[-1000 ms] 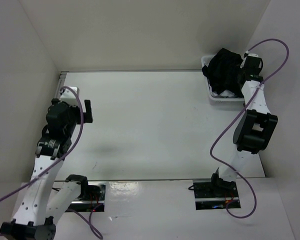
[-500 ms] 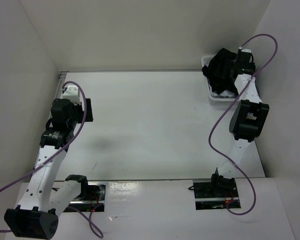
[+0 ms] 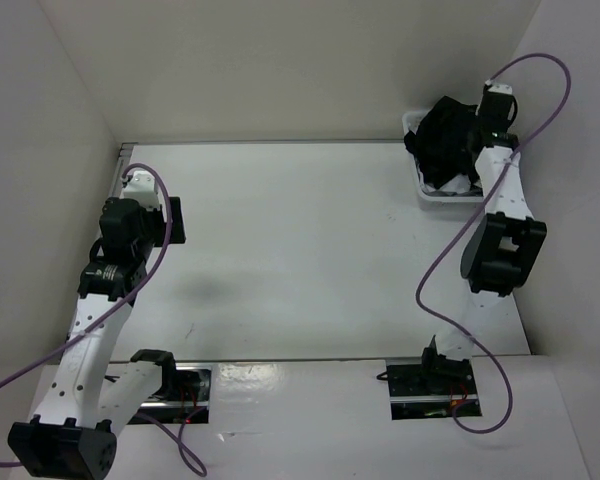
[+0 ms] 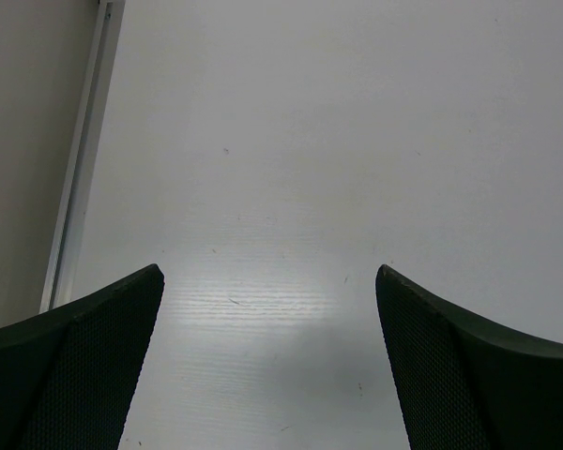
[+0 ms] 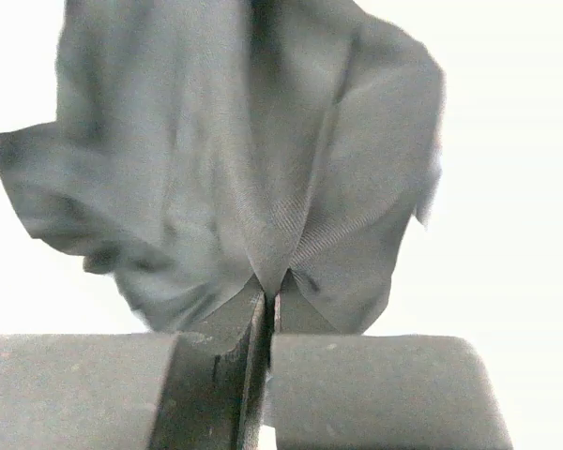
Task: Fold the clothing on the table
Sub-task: Grab the skirt from the pile, then move the skirt to the center of the board
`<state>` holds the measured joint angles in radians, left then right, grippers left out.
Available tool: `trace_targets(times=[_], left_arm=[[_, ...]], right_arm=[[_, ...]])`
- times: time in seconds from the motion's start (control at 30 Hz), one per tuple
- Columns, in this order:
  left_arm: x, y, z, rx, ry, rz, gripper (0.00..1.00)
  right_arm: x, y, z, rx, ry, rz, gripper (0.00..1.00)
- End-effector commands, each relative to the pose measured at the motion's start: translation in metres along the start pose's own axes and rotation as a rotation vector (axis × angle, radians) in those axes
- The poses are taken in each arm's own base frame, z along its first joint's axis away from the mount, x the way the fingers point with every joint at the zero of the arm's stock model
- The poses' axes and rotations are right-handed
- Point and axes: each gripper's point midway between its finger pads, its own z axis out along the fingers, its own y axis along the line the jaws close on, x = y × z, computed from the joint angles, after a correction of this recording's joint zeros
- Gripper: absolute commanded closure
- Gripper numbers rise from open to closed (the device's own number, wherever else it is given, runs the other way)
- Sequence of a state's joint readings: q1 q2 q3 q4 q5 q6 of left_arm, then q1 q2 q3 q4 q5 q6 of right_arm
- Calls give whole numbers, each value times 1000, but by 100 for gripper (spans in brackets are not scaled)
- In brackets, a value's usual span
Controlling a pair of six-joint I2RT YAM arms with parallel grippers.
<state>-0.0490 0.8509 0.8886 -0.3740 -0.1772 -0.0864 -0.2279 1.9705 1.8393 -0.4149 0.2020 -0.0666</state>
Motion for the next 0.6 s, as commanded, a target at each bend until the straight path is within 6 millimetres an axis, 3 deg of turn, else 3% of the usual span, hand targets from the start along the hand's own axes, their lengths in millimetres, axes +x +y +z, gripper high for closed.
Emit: trace_targets(times=[0.0,0.07,0.1,0.17,0.2,0.23,0.27,0.3,0.33,0.37,0.4,0.47,0.57], left_arm=[[-22,-1,-6,10,-65,-27,0],[-22,-1,-6,10,-65,-18,0],[-22,-1,-6,10,-65,-18,0],[-22,-1,-6,10,-65,-18,0],[-24,0,-9,10,-74,-19,0],[-24,0,-9,10,-74,-19,0],[-24,0,-9,10,-74,-19,0],[-25,0,-11,10,-83,-21,0],[-25,-1,-11,19,-83,-20,0],[-25,-2,-11,19,-83,-20,0],[-25,-1,-11,19,-84,-11,0],[-25,-1,-11,19,-84,-11,0],[-25,-3,-11,30,-83,-11,0]], right_arm=[[-145,24,-176,-203,-416,54,100],[-166,49,-234,-319,-499,17,100],[-171,74,-283,-409,-553,-22,100],[-166,103,-330,-539,-608,-81,100],[-164,108,-368,-603,-667,-109,100],[-146,137,-390,-739,-663,-159,100],[-138,146,-404,-793,-668,-173,100],[-131,153,-416,-844,-672,-187,92],[-117,155,-421,-887,-658,-221,63],[-105,162,-428,-956,-649,-260,5],[-87,167,-415,-962,-611,-297,1],[-74,162,-406,-924,-593,-314,1],[-40,162,-364,-834,-488,-362,1]])
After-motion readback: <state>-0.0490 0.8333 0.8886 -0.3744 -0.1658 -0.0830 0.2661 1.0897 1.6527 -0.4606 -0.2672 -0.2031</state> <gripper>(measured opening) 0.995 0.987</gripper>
